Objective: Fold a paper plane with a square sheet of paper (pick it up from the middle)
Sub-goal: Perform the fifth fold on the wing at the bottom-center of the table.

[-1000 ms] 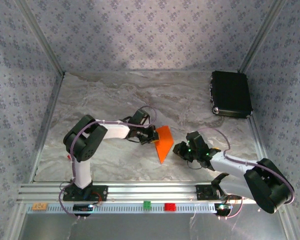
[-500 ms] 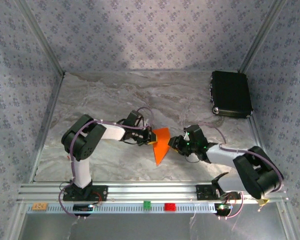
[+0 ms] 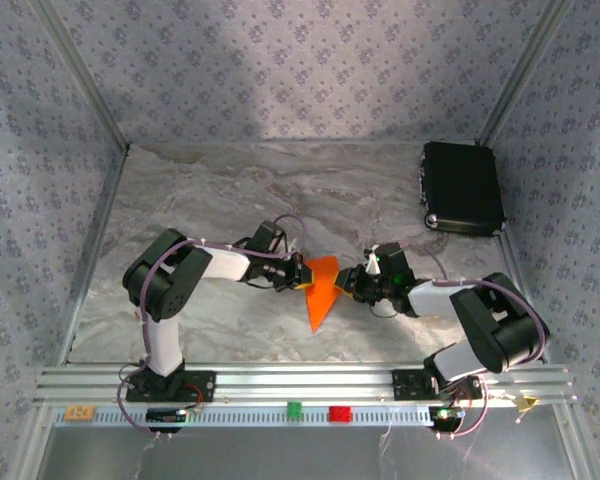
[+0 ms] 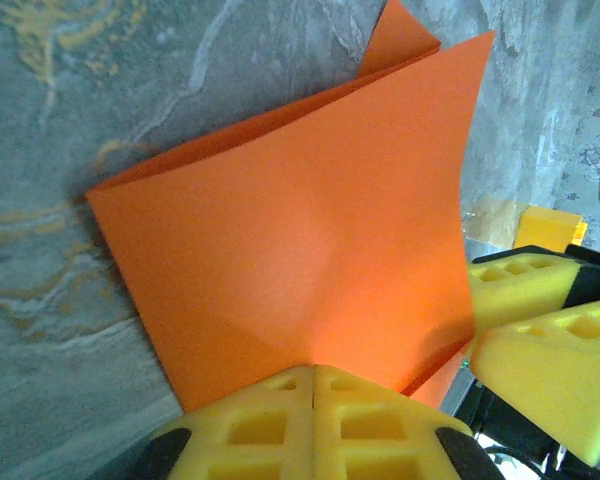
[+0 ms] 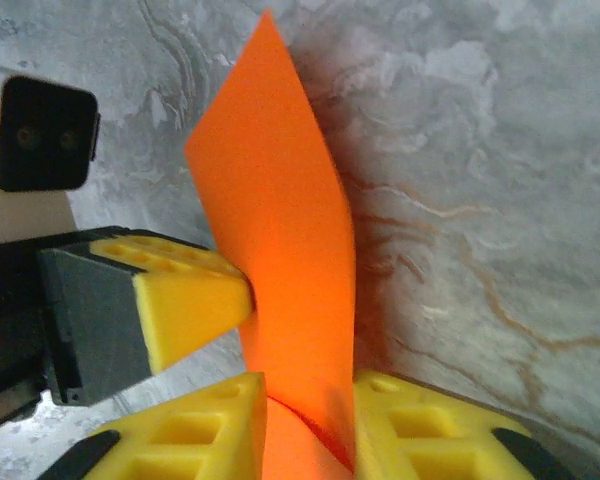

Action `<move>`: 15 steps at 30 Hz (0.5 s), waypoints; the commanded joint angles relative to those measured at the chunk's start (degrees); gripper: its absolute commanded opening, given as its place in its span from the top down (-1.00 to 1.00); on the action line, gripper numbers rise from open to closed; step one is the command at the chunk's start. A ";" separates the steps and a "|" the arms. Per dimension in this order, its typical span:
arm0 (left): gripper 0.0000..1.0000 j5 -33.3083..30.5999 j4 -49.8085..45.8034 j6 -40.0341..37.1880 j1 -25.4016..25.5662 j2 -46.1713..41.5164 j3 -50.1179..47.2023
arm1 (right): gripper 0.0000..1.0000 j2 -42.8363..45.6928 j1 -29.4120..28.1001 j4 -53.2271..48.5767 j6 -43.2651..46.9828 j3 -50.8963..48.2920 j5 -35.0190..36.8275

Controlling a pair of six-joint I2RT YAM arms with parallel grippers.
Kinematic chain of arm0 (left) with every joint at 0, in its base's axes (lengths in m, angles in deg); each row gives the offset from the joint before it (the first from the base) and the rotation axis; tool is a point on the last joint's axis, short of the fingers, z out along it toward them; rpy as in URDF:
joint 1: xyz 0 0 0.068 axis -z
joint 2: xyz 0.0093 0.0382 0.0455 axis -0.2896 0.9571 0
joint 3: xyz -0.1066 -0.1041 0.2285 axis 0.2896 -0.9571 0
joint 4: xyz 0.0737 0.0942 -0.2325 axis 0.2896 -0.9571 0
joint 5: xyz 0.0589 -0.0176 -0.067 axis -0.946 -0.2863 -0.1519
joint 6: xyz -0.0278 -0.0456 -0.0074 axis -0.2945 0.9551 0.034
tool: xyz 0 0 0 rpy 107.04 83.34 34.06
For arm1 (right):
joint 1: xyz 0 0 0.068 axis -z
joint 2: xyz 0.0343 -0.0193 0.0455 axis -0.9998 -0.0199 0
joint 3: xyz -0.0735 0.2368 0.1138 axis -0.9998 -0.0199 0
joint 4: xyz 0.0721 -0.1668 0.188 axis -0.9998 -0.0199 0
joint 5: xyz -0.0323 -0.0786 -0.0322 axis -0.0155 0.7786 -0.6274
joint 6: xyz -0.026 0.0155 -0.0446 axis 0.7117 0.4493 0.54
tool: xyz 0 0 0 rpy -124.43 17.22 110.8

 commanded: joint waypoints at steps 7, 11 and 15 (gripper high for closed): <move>0.92 0.45 -2.00 -0.20 -0.58 -1.64 1.40 | 0.82 -1.95 1.04 4.80 2.32 0.08 -3.72; 0.74 -0.50 -3.11 0.33 -0.58 -4.20 1.96 | 0.91 -0.81 0.83 4.95 -0.50 -1.56 -0.45; 0.61 -3.15 -4.27 1.93 -0.31 -8.14 0.96 | 0.92 2.86 -0.56 5.07 -6.72 -4.09 6.87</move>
